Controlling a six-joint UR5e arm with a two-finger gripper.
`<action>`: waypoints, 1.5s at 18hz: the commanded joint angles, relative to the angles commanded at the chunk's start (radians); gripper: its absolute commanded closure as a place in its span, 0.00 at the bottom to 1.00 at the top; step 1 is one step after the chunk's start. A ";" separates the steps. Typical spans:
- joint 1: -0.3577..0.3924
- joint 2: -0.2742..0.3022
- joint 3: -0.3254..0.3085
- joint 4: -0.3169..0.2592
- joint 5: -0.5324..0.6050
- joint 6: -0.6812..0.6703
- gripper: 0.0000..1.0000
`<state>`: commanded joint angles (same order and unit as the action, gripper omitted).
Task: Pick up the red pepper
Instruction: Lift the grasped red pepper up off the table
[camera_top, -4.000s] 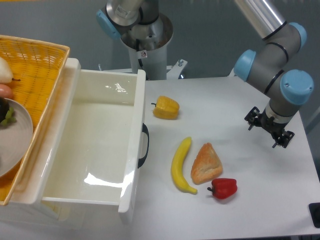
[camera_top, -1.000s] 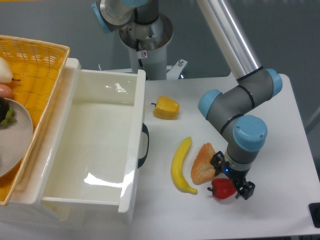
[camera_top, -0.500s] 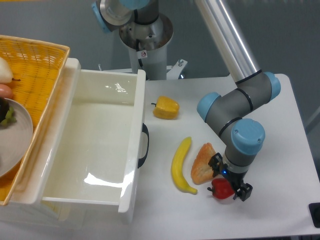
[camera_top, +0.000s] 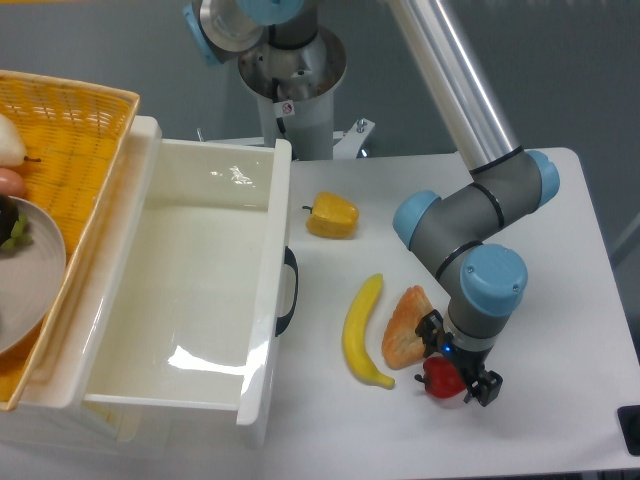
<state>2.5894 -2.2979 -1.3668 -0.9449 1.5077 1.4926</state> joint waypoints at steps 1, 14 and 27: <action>-0.006 0.000 0.000 0.000 0.015 0.000 0.08; -0.008 0.006 -0.006 0.020 0.025 -0.012 0.34; 0.130 0.139 -0.040 0.003 0.060 0.009 0.37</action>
<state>2.7196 -2.1584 -1.4066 -0.9418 1.5677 1.5016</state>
